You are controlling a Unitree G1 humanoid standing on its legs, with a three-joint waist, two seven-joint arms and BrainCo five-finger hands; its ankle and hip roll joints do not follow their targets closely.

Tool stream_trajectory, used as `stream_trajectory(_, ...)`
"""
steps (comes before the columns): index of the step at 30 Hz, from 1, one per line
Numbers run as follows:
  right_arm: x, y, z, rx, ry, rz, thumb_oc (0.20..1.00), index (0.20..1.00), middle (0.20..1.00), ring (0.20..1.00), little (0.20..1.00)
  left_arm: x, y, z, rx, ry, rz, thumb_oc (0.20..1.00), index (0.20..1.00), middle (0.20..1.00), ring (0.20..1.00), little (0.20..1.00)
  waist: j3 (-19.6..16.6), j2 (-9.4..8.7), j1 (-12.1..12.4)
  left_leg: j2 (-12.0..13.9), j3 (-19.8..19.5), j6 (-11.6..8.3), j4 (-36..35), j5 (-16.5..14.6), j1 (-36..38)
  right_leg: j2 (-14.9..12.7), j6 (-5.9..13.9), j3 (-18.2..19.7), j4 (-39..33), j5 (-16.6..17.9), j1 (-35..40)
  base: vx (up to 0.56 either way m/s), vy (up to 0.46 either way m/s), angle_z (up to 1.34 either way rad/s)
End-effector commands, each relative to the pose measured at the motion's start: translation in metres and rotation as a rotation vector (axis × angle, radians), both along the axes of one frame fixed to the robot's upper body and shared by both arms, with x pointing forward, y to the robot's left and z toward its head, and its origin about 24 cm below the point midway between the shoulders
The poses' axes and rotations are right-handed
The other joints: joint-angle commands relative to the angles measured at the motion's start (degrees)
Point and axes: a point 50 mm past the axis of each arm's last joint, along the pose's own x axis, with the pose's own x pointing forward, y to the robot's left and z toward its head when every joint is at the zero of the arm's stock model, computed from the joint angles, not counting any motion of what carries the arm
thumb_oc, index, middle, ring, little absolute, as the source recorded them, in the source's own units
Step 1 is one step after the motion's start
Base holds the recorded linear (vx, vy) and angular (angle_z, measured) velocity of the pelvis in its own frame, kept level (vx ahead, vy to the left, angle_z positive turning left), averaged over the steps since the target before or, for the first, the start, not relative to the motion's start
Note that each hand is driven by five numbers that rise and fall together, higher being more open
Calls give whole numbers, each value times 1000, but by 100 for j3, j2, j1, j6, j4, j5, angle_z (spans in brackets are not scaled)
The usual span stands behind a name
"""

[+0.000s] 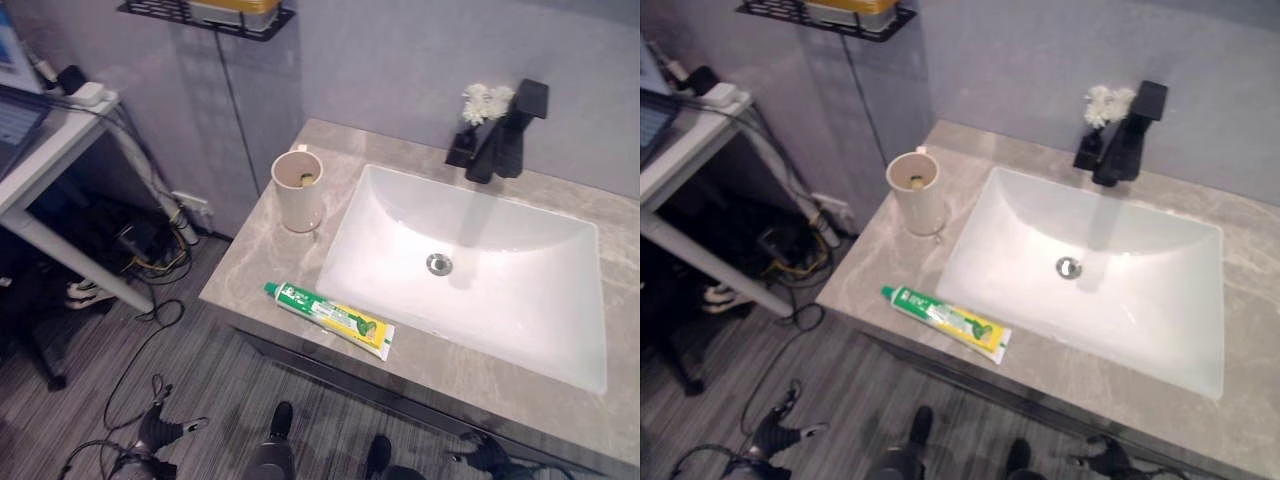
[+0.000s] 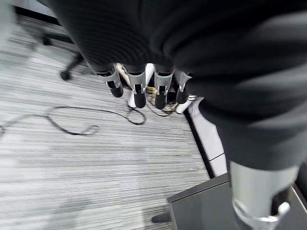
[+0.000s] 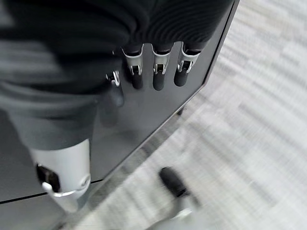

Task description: Put brush and paste in cup on sink, flatten towel.

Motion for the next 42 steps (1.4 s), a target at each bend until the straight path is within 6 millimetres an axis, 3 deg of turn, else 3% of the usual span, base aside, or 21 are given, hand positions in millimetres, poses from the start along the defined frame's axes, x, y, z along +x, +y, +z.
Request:
stream_trajectory(1,42,-12,19,-30,-133,43,1000,1000,1000,1000,1000,33,21,42,122,-170,-109,1000,1000,1000,1000,1000,205,-296,-59,-270,106,-155,394,-242,232,-374,198,319,96,52,130,0,-27,26)
stream_trajectory(3,31,-22,20,-25,-121,-11,1000,1000,1000,1000,1000,43,22,88,247,-254,-283,1000,1000,1000,1000,1000,193,-161,-67,-293,70,-162,355,-216,255,-399,210,264,96,37,187,-4,0,28)
stream_trajectory(5,23,-22,16,-11,-91,-21,1000,1000,1000,1000,1000,46,23,114,302,-312,-335,1000,1000,1000,1000,1000,155,-74,-64,-318,53,-149,304,-213,303,-425,221,249,90,38,218,2,36,13)
stream_trajectory(10,14,-17,7,-5,-32,-13,1000,1000,1000,1000,1000,50,26,145,347,-427,-334,1000,1000,1000,1000,1000,105,13,-46,-343,64,-131,205,-201,379,-464,246,245,74,51,234,7,19,0)
stream_trajectory(11,3,-12,-4,2,29,-47,1000,1000,1000,1000,1000,57,25,171,355,-579,-307,1000,1000,1000,1000,1000,30,86,-60,-338,156,-109,77,-212,488,-491,267,328,59,77,211,31,56,-1)
stream_trajectory(13,-3,-5,-11,15,69,-59,1000,1000,1000,1000,1000,62,23,181,352,-646,-297,1000,1000,1000,1000,1000,-24,88,-100,-317,218,-97,26,-232,555,-504,277,388,54,85,208,23,36,0)
stream_trajectory(20,5,19,-23,72,93,-49,1000,1000,1000,1000,1000,76,3,198,285,-759,-381,1000,1000,1000,1000,1000,-58,28,-328,-251,679,-23,-39,-403,776,-517,322,836,54,181,42,26,57,-32)
stream_trajectory(28,-10,24,-23,105,111,-17,1000,1000,1000,1000,1000,79,-9,207,328,-665,-551,1000,1000,1000,1000,1000,-41,-159,-635,-166,1218,4,-46,-587,1081,-460,375,1340,54,201,-78,27,45,-50)
stream_trajectory(34,-14,24,-20,113,114,22,1000,1000,1000,1000,1000,78,-22,207,332,-604,-665,1000,1000,1000,1000,1000,1,-205,-738,-139,1384,5,-46,-632,1186,-427,385,1473,54,185,-83,11,14,-24)
stream_trajectory(42,1,21,-13,95,59,61,1000,1000,1000,1000,1000,77,-32,199,318,-561,-726,1000,1000,1000,1000,1000,122,-182,-786,-117,1402,0,-41,-633,1266,-418,371,1500,54,155,-9,7,-5,-3)
